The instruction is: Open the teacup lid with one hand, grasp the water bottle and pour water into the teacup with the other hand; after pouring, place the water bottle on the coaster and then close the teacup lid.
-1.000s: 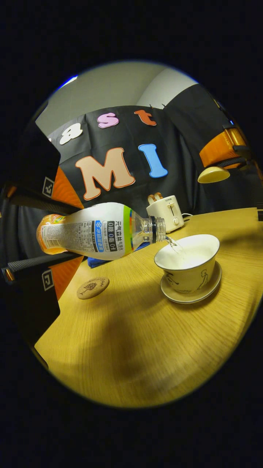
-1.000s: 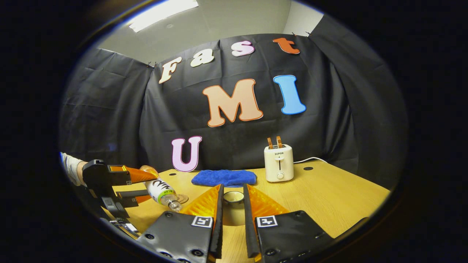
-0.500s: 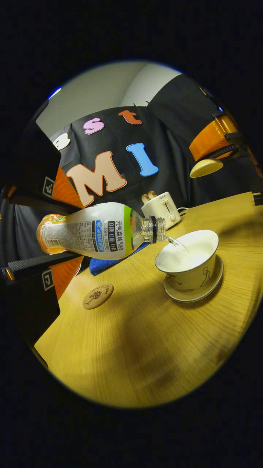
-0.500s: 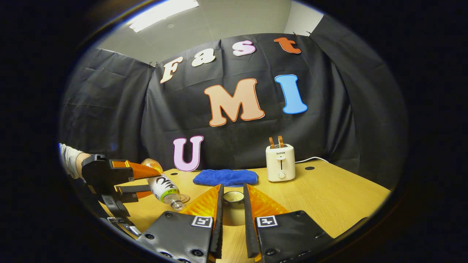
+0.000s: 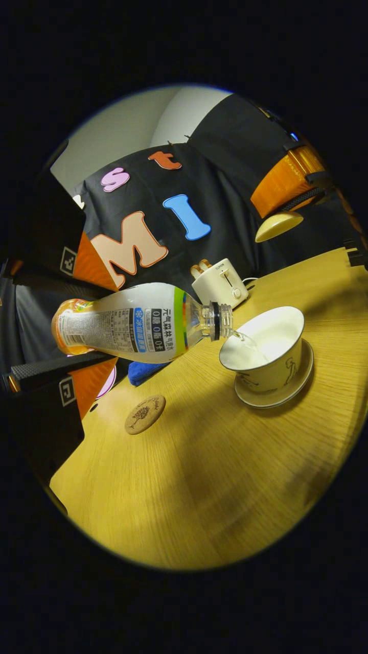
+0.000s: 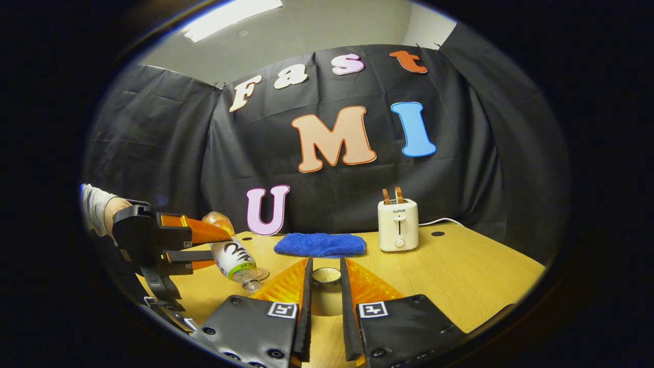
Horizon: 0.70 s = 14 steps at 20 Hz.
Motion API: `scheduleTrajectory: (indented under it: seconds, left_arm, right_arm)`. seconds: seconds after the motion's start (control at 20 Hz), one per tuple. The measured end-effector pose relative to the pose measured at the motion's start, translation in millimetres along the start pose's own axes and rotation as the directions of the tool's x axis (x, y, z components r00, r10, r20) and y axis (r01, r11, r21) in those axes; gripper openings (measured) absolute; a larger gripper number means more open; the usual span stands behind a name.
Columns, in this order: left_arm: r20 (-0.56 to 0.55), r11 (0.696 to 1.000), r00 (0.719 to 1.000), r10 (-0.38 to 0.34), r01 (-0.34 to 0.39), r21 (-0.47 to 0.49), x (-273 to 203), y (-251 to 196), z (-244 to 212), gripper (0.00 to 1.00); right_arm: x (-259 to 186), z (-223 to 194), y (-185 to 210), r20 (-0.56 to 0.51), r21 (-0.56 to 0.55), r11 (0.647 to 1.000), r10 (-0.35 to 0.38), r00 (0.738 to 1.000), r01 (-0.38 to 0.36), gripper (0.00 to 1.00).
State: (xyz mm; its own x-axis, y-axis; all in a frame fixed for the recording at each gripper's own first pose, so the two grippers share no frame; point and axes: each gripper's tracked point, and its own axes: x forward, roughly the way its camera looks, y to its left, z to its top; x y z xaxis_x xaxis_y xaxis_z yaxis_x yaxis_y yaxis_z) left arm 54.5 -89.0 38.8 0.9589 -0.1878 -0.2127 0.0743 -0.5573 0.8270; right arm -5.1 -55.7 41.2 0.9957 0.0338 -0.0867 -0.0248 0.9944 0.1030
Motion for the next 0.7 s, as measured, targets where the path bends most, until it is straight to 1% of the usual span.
scheduleTrajectory:
  seconds: [0.05,0.1,0.15,0.3,0.35,0.4,0.45,0.5,0.55,0.65,0.7]
  left_arm:
    - [-0.005,1.000,1.000,0.003,-0.003,0.011,-2,4,-3,0.56]
    - [-0.007,1.000,1.000,0.004,-0.004,0.014,-1,6,-3,0.58]
    - [-0.007,1.000,1.000,0.005,-0.005,0.014,-2,6,-3,0.55]
    - [0.009,1.000,1.000,0.000,0.000,0.023,-2,5,2,0.57]
    - [0.014,1.000,1.000,-0.004,0.004,0.027,-1,4,5,0.56]
    - [0.018,1.000,1.000,-0.004,0.003,0.028,0,4,6,0.55]
    - [0.021,1.000,1.000,-0.009,0.009,0.024,-1,2,7,0.56]
    - [0.025,1.000,1.000,-0.014,0.014,0.012,0,0,7,0.56]
    - [0.029,0.999,0.999,-0.030,0.030,-0.011,-1,-5,8,0.56]
    - [0.046,0.994,0.997,-0.068,0.072,-0.077,0,-17,11,0.56]
    - [0.051,0.992,0.996,-0.074,0.079,-0.099,1,-21,12,0.56]
  right_arm:
    - [0,1,-1,0.001,0.002,1.000,0.000,1.000,0.000,0.28]
    - [0,1,-1,0.001,0.002,1.000,0.000,1.000,0.000,0.31]
    - [0,0,-1,0.001,0.003,1.000,-0.001,1.000,0.001,0.30]
    - [-1,1,0,0.000,0.002,1.000,0.004,1.000,-0.004,0.29]
    - [-1,1,1,0.001,0.002,1.000,0.007,1.000,-0.007,0.31]
    - [-1,1,2,0.000,0.002,1.000,0.009,1.000,-0.009,0.30]
    - [-1,0,4,0.000,0.001,1.000,0.013,1.000,-0.013,0.29]
    - [-1,1,5,-0.001,-0.001,1.000,0.016,1.000,-0.016,0.30]
    - [-1,0,6,-0.002,-0.003,1.000,0.020,1.000,-0.020,0.29]
    - [0,-1,9,-0.005,-0.004,1.000,0.028,1.000,-0.028,0.29]
    - [0,-2,11,-0.008,-0.004,1.000,0.031,0.999,-0.031,0.29]
